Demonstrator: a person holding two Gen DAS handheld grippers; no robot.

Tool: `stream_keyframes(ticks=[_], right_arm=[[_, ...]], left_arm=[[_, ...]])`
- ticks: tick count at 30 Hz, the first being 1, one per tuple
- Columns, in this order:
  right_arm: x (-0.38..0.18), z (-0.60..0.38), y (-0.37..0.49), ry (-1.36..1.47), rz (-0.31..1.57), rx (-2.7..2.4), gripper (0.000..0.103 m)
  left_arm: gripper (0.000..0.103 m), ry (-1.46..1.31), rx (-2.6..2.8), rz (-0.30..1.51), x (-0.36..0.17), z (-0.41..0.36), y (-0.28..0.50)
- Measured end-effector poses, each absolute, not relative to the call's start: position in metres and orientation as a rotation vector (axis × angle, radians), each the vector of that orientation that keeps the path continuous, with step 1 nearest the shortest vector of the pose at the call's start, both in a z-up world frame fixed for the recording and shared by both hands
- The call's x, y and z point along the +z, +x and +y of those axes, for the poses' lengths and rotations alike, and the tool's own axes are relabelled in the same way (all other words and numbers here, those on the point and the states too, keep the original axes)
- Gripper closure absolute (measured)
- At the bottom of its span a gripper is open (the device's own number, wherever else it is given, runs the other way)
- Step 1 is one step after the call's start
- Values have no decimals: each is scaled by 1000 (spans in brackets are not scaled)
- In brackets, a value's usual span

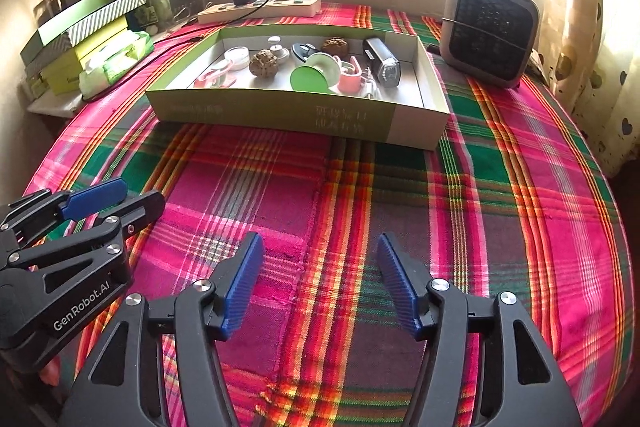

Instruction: Organize objects

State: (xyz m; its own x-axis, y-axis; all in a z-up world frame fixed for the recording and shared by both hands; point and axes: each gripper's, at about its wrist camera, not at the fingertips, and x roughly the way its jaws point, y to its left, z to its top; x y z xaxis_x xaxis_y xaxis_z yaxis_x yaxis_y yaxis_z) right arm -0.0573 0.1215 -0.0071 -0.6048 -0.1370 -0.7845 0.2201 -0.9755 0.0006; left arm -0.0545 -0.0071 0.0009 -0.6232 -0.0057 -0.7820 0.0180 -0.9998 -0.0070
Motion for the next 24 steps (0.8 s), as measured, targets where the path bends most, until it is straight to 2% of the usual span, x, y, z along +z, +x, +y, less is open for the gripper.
stream_keyframes(ticks=[24], right_arm=[[-7,122,-58,1281,142,-2644,42]], left_arm=[[65,1358,-2818,20,1,-7,-54]])
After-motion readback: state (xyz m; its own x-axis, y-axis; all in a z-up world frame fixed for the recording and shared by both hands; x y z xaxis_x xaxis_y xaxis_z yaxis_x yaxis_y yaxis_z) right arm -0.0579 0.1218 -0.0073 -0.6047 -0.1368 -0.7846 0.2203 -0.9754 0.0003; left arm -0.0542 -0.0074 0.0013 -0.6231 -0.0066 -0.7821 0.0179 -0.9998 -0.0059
